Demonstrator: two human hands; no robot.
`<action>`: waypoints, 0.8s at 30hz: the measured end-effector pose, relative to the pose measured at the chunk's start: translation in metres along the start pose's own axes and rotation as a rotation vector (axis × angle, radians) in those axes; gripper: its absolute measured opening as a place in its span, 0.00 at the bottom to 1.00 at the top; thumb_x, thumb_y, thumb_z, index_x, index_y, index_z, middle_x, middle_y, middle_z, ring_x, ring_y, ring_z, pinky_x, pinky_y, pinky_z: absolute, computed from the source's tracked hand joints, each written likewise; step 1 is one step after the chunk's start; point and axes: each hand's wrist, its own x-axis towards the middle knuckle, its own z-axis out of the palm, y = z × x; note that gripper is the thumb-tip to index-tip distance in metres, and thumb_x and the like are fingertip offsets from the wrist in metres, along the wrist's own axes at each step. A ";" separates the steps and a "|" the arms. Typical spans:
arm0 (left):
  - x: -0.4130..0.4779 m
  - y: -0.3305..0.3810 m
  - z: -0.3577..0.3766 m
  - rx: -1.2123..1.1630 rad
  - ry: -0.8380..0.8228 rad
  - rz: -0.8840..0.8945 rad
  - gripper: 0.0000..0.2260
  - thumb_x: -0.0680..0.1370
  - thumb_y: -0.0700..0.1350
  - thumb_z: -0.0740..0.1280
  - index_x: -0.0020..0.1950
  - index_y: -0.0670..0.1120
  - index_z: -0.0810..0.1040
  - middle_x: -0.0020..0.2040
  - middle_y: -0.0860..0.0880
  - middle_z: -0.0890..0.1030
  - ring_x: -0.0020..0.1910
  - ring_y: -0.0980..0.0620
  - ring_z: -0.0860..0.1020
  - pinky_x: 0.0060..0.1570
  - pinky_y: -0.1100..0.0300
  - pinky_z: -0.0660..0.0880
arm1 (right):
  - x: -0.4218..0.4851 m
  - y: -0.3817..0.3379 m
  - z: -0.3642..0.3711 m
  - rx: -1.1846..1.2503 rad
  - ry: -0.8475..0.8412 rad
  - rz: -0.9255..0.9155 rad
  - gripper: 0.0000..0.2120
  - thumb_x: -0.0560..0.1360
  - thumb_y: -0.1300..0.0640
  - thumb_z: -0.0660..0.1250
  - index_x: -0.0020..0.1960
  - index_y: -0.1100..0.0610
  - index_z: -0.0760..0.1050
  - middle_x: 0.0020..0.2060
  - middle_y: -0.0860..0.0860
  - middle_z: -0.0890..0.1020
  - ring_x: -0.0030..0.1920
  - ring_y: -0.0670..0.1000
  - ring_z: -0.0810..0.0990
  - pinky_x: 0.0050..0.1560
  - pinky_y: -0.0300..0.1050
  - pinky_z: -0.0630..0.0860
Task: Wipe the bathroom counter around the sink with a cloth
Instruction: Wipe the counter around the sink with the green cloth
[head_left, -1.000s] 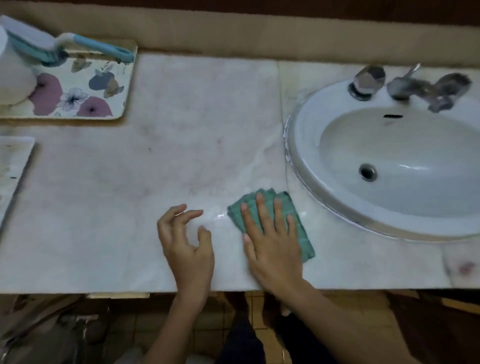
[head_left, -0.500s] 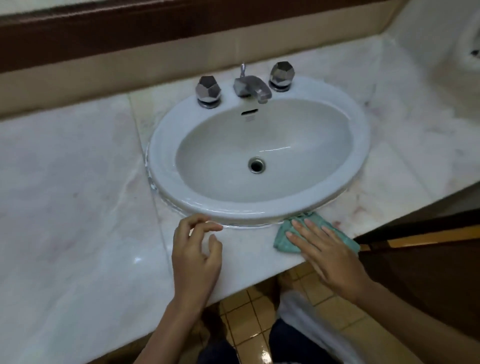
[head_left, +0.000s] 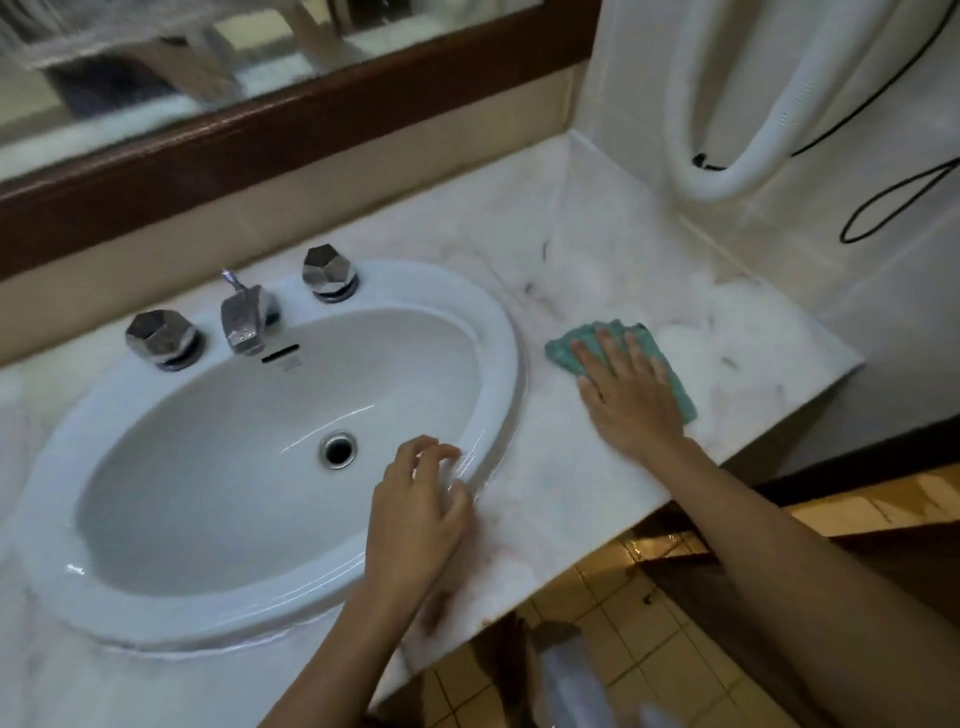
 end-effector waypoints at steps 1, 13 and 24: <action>0.006 0.005 0.005 0.018 -0.014 -0.025 0.12 0.76 0.48 0.61 0.59 0.53 0.74 0.60 0.54 0.74 0.56 0.50 0.75 0.52 0.52 0.73 | 0.023 0.002 -0.004 0.012 0.012 0.062 0.24 0.81 0.44 0.44 0.77 0.41 0.47 0.78 0.44 0.47 0.77 0.52 0.44 0.74 0.62 0.43; 0.012 0.023 0.019 0.220 0.012 -0.159 0.13 0.80 0.52 0.54 0.62 0.52 0.70 0.54 0.52 0.77 0.53 0.47 0.75 0.46 0.53 0.69 | 0.036 -0.051 0.007 0.091 0.134 0.081 0.26 0.79 0.47 0.52 0.77 0.47 0.56 0.78 0.49 0.55 0.76 0.60 0.52 0.72 0.63 0.52; -0.002 -0.002 0.008 -0.073 0.103 -0.009 0.11 0.75 0.52 0.59 0.52 0.55 0.79 0.58 0.57 0.74 0.58 0.55 0.74 0.54 0.51 0.70 | -0.132 -0.095 0.007 0.273 -0.081 -0.115 0.26 0.79 0.48 0.44 0.74 0.51 0.65 0.73 0.51 0.67 0.73 0.54 0.64 0.68 0.55 0.69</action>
